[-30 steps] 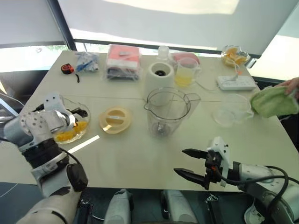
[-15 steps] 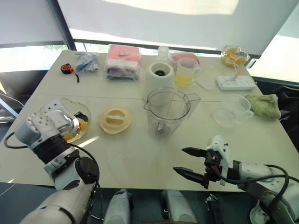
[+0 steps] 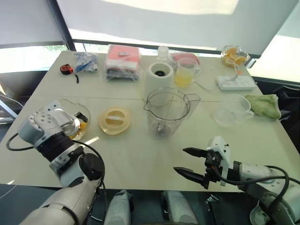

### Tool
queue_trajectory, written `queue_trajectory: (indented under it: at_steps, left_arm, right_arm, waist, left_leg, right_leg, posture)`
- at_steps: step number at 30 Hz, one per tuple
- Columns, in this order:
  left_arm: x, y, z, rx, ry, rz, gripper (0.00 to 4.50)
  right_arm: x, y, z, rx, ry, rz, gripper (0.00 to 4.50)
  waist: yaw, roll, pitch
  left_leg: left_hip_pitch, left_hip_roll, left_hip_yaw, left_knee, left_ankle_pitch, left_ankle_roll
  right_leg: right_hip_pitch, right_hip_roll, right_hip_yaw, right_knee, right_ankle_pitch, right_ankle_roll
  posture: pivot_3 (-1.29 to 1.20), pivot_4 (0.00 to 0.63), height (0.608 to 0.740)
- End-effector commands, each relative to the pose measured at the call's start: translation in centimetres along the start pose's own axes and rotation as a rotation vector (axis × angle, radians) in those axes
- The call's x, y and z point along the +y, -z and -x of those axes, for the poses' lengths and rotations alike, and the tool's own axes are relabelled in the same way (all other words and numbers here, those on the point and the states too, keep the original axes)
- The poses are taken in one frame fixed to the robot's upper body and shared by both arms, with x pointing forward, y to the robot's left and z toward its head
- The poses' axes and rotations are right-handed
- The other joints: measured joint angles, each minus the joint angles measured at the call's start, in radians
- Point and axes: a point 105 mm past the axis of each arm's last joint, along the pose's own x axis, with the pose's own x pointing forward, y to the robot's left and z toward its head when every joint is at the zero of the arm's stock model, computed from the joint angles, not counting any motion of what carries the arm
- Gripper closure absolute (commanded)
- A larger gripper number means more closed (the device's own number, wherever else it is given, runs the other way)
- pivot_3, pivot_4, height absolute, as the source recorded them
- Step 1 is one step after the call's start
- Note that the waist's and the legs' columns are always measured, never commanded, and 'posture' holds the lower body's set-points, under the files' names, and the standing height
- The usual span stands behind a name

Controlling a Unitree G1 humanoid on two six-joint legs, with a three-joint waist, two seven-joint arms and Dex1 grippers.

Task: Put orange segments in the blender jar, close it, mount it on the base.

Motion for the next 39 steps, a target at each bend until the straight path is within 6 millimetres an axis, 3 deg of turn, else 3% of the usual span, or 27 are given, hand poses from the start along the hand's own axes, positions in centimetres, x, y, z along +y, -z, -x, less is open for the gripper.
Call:
queue_trajectory:
  at_steps: [1,7,15,22,29,36,39]
  left_arm:
    - [0.8,-0.2,0.0,-0.004,-0.022,0.002,0.03]
    - [0.6,0.5,-0.7,0.043,-0.011,-0.018,0.03]
    - [0.5,0.6,-1.0,0.064,-0.004,-0.024,3.93]
    - [1.1,-0.2,-0.4,0.015,-0.034,-0.025,3.93]
    - [0.6,-1.9,1.6,-0.109,-0.056,-0.021,3.93]
    - [0.6,-2.1,2.1,-0.144,-0.068,-0.019,3.93]
    - [0.9,-2.1,1.9,-0.138,-0.071,-0.031,3.04]
  right_arm:
    - [0.4,-0.5,-0.1,-0.024,-0.007,0.025,0.00]
    - [0.2,-0.9,-0.1,-0.030,-0.002,0.040,0.00]
    - [0.1,-1.1,-0.1,-0.033,0.007,0.045,0.00]
    - [-0.1,-1.0,-0.3,-0.032,0.012,0.045,0.00]
    - [-0.4,-0.7,-0.5,-0.023,0.010,0.047,0.00]
    - [-0.7,-0.7,-0.8,-0.016,-0.002,0.051,0.00]
    - [-0.8,-0.7,-0.9,-0.015,-0.003,0.053,0.00]
  waist:
    - [0.000,0.000,0.000]
    - [0.000,0.000,0.000]
    - [0.001,0.000,0.000]
    - [0.000,0.000,0.000]
    - [0.000,0.000,0.000]
    - [0.000,0.000,0.000]
    - [-0.002,0.000,0.000]
  left_leg:
    - [0.000,0.000,0.000,0.000,0.000,0.000]
    - [0.000,0.000,0.000,0.000,0.000,0.000]
    - [0.000,0.000,0.000,0.000,0.000,0.000]
    - [0.000,0.000,0.000,0.000,0.000,0.000]
    - [0.000,0.000,0.000,0.000,0.000,0.000]
    - [0.000,-0.001,0.000,0.000,0.000,0.000]
    - [0.000,0.000,0.000,0.000,0.000,0.000]
  right_leg:
    - [0.000,0.000,0.000,0.000,0.000,0.000]
    - [0.000,0.000,0.000,0.000,0.000,0.000]
    - [0.000,0.000,0.000,0.000,0.000,0.000]
    - [0.000,0.000,0.000,0.000,0.000,0.000]
    - [0.000,0.000,0.000,0.000,0.000,0.000]
    - [0.000,-0.001,0.000,0.000,0.000,0.001]
    - [0.000,0.000,0.000,0.000,0.000,0.001]
  posture:
    - [0.00,0.150,0.740]
    - [0.00,0.150,0.740]
    - [0.00,0.150,0.740]
    - [0.00,0.150,0.740]
    - [0.00,0.150,0.740]
    - [0.00,0.150,0.740]
    - [0.00,0.150,0.740]
